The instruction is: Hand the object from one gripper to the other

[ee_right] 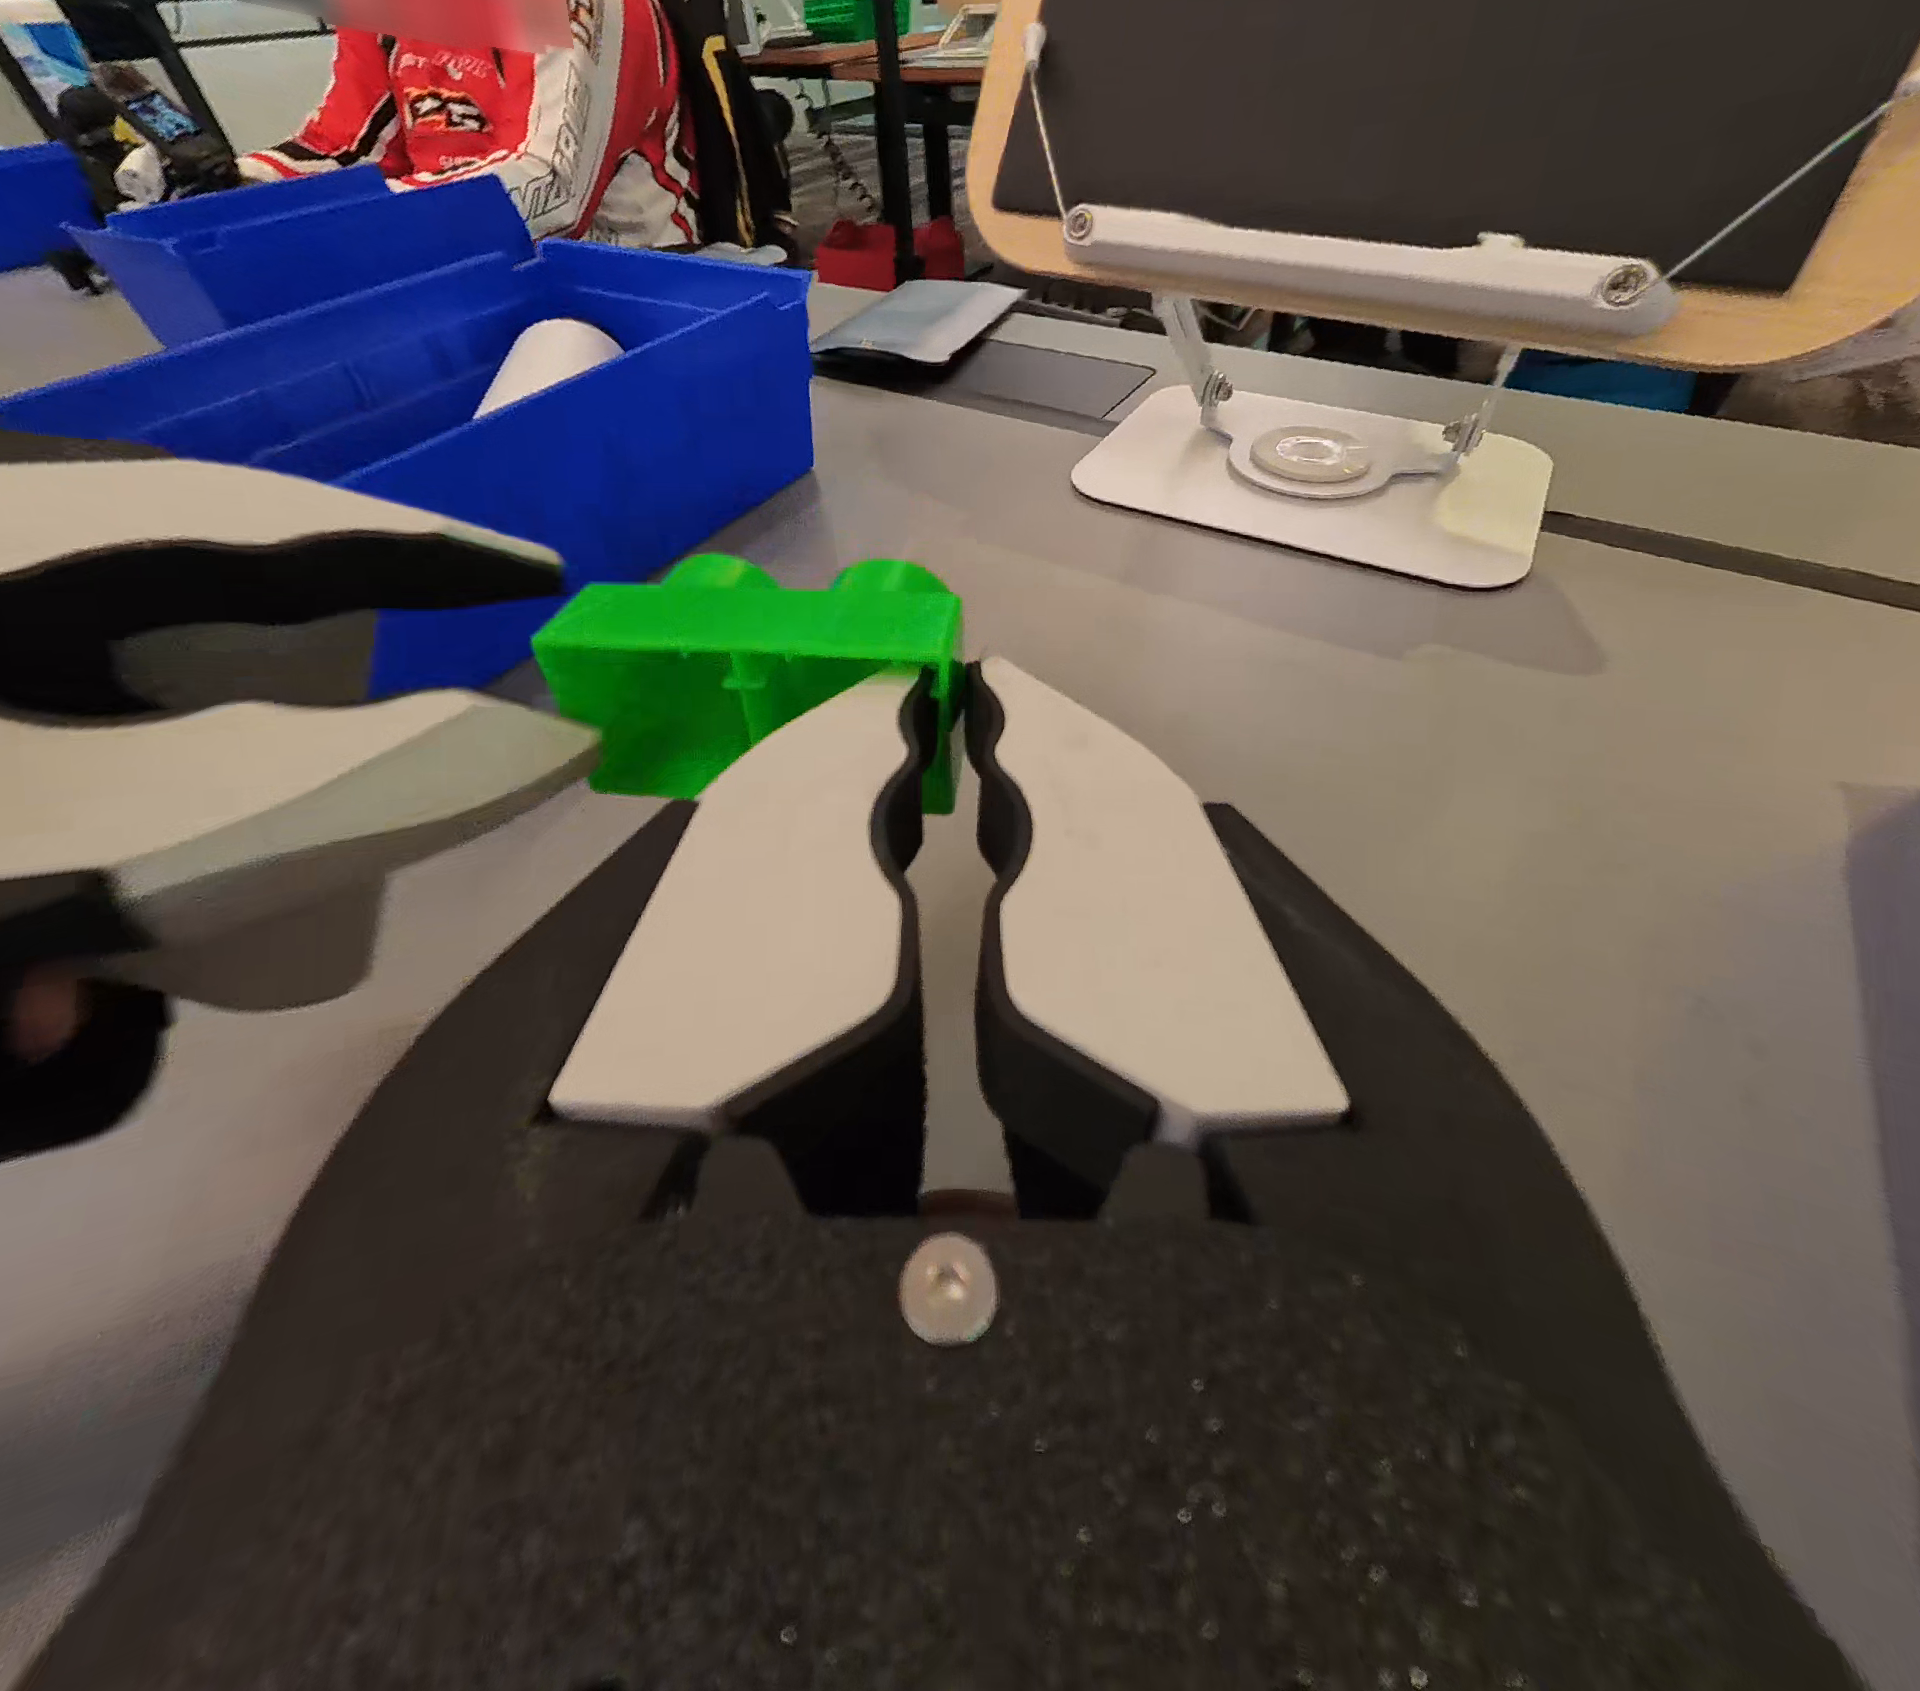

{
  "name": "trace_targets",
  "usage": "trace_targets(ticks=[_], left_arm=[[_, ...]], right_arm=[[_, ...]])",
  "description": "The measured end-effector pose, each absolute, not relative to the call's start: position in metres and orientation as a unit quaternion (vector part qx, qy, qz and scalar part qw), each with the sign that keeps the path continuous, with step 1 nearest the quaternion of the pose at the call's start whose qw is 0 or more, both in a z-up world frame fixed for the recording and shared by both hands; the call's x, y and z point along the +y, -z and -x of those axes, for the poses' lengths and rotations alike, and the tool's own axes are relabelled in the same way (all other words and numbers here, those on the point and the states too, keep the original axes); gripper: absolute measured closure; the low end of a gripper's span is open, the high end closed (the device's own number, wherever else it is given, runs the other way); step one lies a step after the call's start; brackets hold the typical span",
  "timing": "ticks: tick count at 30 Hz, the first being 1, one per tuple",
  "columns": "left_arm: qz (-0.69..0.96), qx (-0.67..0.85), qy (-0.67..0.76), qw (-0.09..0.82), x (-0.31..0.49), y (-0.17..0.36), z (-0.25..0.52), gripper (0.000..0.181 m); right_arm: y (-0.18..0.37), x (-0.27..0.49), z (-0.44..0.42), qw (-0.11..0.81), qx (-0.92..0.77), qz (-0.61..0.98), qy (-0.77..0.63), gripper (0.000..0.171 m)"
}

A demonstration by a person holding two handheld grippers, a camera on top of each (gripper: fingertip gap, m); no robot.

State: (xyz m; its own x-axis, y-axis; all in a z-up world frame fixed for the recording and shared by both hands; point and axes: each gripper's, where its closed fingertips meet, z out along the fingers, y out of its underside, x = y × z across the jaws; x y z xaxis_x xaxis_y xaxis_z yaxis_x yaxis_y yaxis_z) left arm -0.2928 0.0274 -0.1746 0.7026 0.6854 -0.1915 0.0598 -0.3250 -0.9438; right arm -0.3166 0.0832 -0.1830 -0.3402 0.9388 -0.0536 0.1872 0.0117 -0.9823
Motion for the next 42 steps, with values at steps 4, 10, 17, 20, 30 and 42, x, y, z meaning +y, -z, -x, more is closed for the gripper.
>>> trace_targets(ticks=[4,10,17,20,30,42], left_arm=[[0.775,-0.171,-0.229,0.563,0.017,0.179,0.275,0.140],[0.752,-0.114,-0.011,0.650,0.024,0.165,0.239,0.112],[0.747,-0.022,-0.028,0.663,0.034,0.161,0.212,0.097],[0.755,0.013,-0.055,0.654,0.039,0.163,0.203,0.102],[0.770,0.040,-0.133,0.622,0.039,0.169,0.208,0.145],[0.780,0.066,-0.351,0.513,0.023,0.179,0.249,0.145]], right_arm=[[0.179,0.100,0.312,0.279,-0.630,0.431,-0.582,0.167],[0.179,0.066,0.276,-0.095,-0.613,0.368,-0.693,0.167],[0.196,0.017,0.224,-0.399,-0.589,0.335,-0.618,0.167],[0.203,0.003,0.213,-0.468,-0.562,0.351,-0.585,0.167],[0.212,-0.004,0.212,-0.499,-0.533,0.372,-0.573,0.166],[0.179,0.032,0.243,-0.297,-0.544,0.326,-0.714,0.102]])
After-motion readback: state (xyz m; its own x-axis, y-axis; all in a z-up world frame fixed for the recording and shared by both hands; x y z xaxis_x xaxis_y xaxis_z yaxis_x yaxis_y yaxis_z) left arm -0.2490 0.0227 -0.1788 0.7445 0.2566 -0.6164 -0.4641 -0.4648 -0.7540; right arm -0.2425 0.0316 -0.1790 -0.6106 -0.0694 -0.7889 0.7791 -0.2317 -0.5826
